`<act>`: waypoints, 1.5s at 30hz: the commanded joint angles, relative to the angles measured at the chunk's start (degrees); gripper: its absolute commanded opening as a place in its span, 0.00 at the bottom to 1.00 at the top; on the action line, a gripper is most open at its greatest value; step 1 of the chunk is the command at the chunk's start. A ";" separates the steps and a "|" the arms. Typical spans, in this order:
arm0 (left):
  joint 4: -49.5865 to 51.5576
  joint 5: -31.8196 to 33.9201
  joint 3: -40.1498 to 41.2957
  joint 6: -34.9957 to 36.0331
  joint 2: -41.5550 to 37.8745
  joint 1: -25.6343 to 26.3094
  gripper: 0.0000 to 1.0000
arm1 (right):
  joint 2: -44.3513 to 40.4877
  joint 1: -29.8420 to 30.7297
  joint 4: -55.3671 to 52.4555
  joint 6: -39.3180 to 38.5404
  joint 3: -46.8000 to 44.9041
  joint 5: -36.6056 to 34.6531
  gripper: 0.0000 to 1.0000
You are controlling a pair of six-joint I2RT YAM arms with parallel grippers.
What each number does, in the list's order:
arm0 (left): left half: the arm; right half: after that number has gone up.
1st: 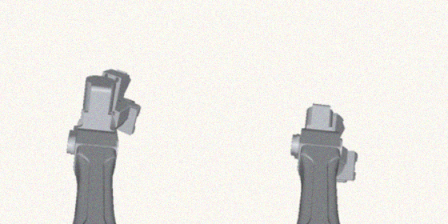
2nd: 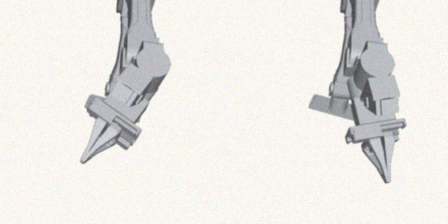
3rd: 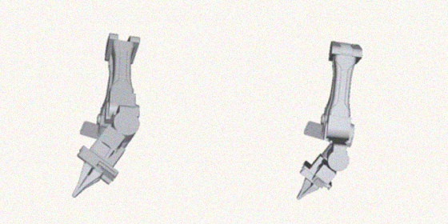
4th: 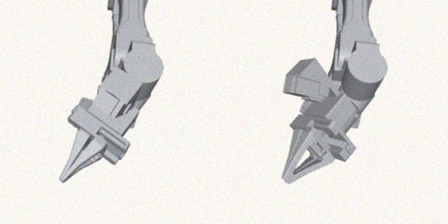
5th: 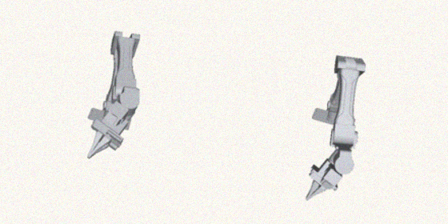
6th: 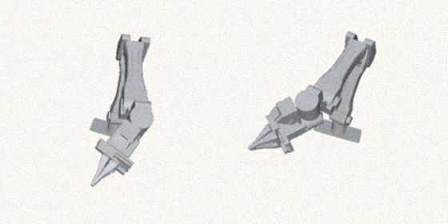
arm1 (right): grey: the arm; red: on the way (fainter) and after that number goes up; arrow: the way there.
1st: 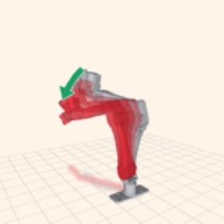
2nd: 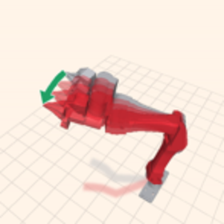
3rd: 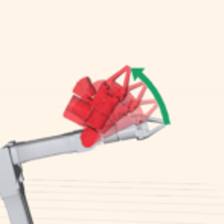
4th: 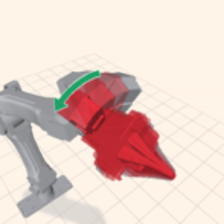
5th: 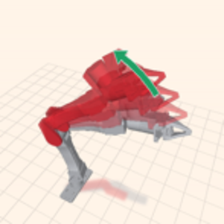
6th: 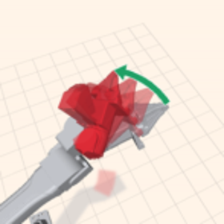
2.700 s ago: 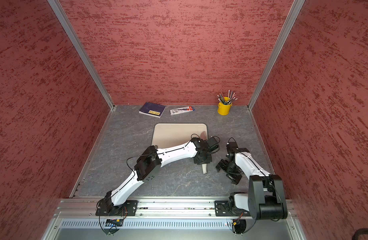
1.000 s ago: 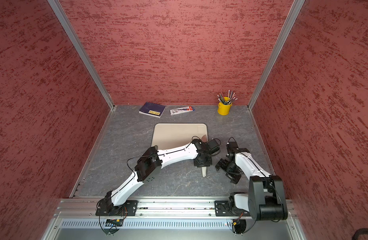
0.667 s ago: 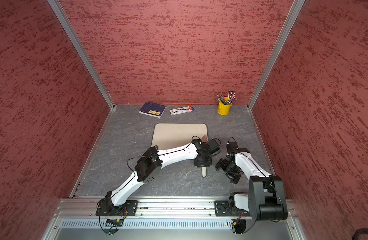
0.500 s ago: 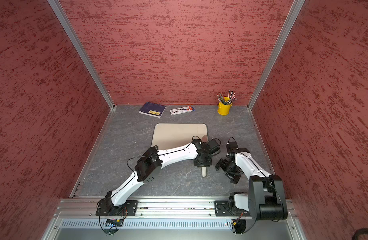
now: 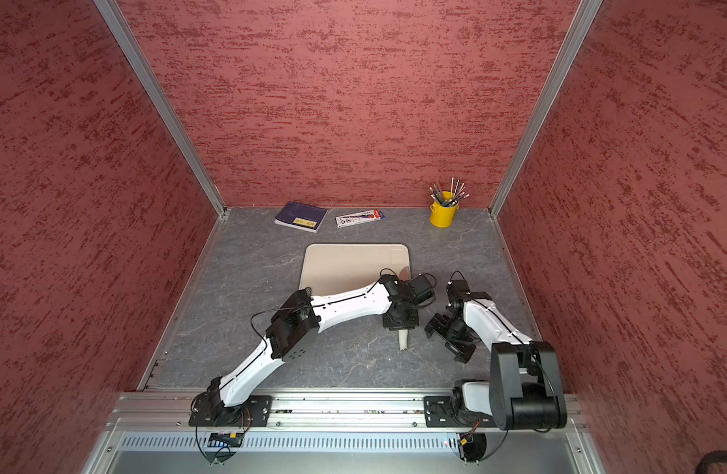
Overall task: Align the knife with the edge of the cutting board
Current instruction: Place the knife at the edge of the cutting board.
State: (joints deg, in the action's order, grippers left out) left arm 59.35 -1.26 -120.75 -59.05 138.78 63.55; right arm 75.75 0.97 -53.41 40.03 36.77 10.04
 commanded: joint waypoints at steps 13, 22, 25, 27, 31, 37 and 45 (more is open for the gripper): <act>1.16 0.05 -1.33 1.99 1.34 -0.44 0.00 | 0.28 0.24 0.59 -0.74 -0.53 0.25 0.98; 1.19 -0.15 -1.68 2.09 1.67 -0.48 0.00 | 0.13 0.21 0.59 -0.84 -0.48 0.42 0.98; 1.37 -0.31 -2.07 2.30 1.89 -0.53 0.00 | 0.32 0.20 0.59 -0.92 -0.39 0.42 0.98; 1.66 -0.33 -2.59 2.50 2.19 -0.51 0.00 | 0.38 0.26 0.51 -0.92 -0.39 0.49 0.98; 2.13 -0.25 -3.10 2.74 2.29 -0.49 0.00 | 0.47 0.18 0.63 -1.00 -0.39 0.50 0.98; 2.30 -0.13 -3.13 2.72 2.50 -0.80 0.00 | 1.07 0.21 0.63 -1.05 -0.21 0.68 0.98; 2.14 0.06 -3.44 1.90 2.47 -0.92 0.00 | 1.14 0.20 0.65 -1.12 -0.15 0.77 0.98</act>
State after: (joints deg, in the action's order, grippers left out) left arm 61.12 -1.65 -122.58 -56.97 139.70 63.11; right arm 76.58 0.97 -53.34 39.38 36.77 10.37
